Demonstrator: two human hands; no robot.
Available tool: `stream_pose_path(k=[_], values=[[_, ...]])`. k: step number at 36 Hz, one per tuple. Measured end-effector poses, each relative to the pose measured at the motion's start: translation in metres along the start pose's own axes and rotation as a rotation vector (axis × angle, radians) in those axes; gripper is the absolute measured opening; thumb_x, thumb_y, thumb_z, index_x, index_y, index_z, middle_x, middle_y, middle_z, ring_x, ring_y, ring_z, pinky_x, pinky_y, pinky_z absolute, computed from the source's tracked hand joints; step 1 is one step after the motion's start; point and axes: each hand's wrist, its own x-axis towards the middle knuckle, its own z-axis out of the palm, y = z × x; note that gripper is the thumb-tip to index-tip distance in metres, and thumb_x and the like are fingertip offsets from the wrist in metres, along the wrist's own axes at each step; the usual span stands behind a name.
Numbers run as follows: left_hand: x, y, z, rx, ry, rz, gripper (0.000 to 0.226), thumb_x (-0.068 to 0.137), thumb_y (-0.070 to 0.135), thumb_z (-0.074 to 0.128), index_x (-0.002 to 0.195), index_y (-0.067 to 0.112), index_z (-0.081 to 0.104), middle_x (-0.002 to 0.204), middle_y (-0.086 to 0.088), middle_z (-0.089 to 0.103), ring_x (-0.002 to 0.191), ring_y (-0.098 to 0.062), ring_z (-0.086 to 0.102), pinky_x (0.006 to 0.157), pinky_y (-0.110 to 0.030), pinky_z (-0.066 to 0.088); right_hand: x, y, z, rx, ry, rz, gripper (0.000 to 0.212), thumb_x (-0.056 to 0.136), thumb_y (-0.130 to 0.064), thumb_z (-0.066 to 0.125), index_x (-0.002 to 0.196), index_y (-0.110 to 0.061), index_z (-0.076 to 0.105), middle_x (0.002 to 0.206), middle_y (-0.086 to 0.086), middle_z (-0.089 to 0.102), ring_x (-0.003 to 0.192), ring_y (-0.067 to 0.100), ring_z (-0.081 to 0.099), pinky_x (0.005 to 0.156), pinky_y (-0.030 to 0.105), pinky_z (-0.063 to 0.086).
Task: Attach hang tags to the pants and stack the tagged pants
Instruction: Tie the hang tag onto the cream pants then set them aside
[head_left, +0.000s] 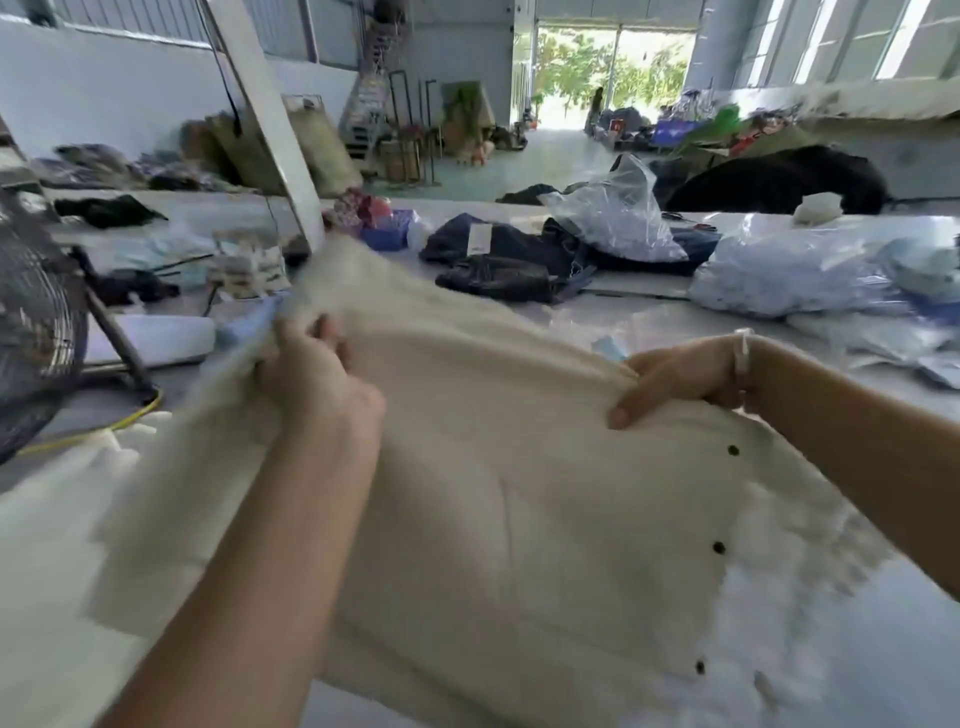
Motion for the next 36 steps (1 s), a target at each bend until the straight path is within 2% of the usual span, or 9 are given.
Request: stream_pose_path(k=[3, 6, 11, 17, 20, 23, 29, 32, 36], values=[[0.015, -0.064, -0.046, 0.206, 0.151, -0.125, 0.031, 0.103, 0.033, 0.037, 0.129, 0.021, 0.048, 0.14, -0.009, 0.052, 0.109, -0.02, 0.059, 0.082, -0.024, 0.05, 0.049, 0.03, 0.008, -0.322, 0.056, 0.217, 0.038, 0.079, -0.034, 0.073, 0.106, -0.008, 0.064, 0.102, 0.009, 0.071, 0.091, 0.027, 0.069, 0.087, 0.04, 0.055], [0.019, -0.11, -0.092, 0.625, 0.222, -0.214, 0.04, 0.103, 0.036, 0.028, 0.129, 0.013, 0.049, 0.142, -0.017, 0.046, 0.127, -0.035, 0.047, 0.101, -0.046, 0.041, 0.099, 0.065, 0.034, -0.667, 0.205, 0.227, 0.051, 0.087, -0.043, 0.063, 0.124, -0.008, 0.056, 0.125, 0.01, 0.059, 0.114, 0.025, 0.056, 0.089, 0.025, 0.042], [0.026, -0.138, -0.128, 0.717, 0.386, -0.006, 0.035, 0.09, -0.006, 0.042, 0.122, -0.007, 0.058, 0.126, -0.025, 0.059, 0.118, -0.037, 0.054, 0.096, -0.036, 0.038, 0.134, 0.12, 0.072, -0.644, 0.508, 0.168, 0.052, 0.088, -0.028, 0.058, 0.137, -0.021, 0.044, 0.136, 0.006, 0.048, 0.12, 0.025, 0.05, 0.095, 0.03, 0.04], [0.006, -0.163, -0.139, 1.254, -0.119, 0.357, 0.037, 0.079, -0.009, 0.058, 0.114, 0.001, 0.063, 0.129, -0.018, 0.054, 0.123, -0.033, 0.048, 0.1, -0.038, 0.033, 0.067, 0.189, 0.052, -0.162, 0.963, 0.191, 0.046, 0.08, -0.02, 0.075, 0.119, -0.002, 0.059, 0.113, 0.021, 0.061, 0.105, 0.035, 0.057, 0.087, 0.035, 0.038], [-0.024, -0.177, -0.143, 1.381, -0.615, 0.533, 0.031, 0.076, -0.005, 0.06, 0.105, 0.002, 0.069, 0.113, -0.017, 0.064, 0.113, -0.035, 0.058, 0.097, -0.036, 0.038, 0.014, 0.217, 0.04, -0.068, 0.722, 0.521, 0.042, 0.087, -0.036, 0.065, 0.102, 0.003, 0.063, 0.082, 0.009, 0.062, 0.07, 0.024, 0.054, 0.062, 0.027, 0.042], [-0.052, -0.194, -0.149, 1.486, -0.963, 0.644, 0.034, 0.076, 0.022, 0.06, 0.108, 0.017, 0.071, 0.12, -0.008, 0.065, 0.118, -0.028, 0.058, 0.099, -0.044, 0.044, -0.013, 0.232, 0.047, 0.131, 0.524, 0.666, 0.041, 0.084, -0.05, 0.064, 0.096, -0.011, 0.063, 0.082, 0.011, 0.07, 0.07, 0.023, 0.061, 0.056, 0.025, 0.05], [-0.073, -0.21, -0.161, 1.724, -1.1, 0.685, 0.047, 0.079, 0.054, 0.051, 0.123, 0.041, 0.06, 0.149, 0.0, 0.042, 0.14, -0.014, 0.035, 0.113, -0.046, 0.023, -0.009, 0.209, 0.083, 0.687, 0.469, 0.446, 0.053, 0.059, -0.023, 0.08, 0.102, 0.005, 0.066, 0.094, 0.025, 0.07, 0.092, 0.04, 0.064, 0.083, 0.045, 0.051], [-0.07, -0.205, -0.152, 1.655, -1.1, 0.528, 0.037, 0.085, 0.046, 0.057, 0.121, 0.039, 0.064, 0.149, 0.008, 0.041, 0.136, -0.008, 0.036, 0.113, -0.026, 0.018, -0.01, 0.179, 0.085, 0.78, 0.484, 0.282, 0.043, 0.068, -0.007, 0.073, 0.106, 0.008, 0.062, 0.1, 0.033, 0.067, 0.094, 0.046, 0.063, 0.088, 0.06, 0.05], [-0.077, -0.185, -0.135, 1.009, -0.9, -0.087, 0.023, 0.095, 0.032, 0.058, 0.103, 0.018, 0.074, 0.103, 0.003, 0.073, 0.095, -0.003, 0.065, 0.088, -0.023, 0.046, 0.004, 0.128, 0.106, 0.541, 0.551, 0.041, 0.028, 0.081, -0.007, 0.069, 0.105, -0.013, 0.054, 0.088, 0.012, 0.07, 0.071, 0.021, 0.068, 0.058, 0.031, 0.058]])
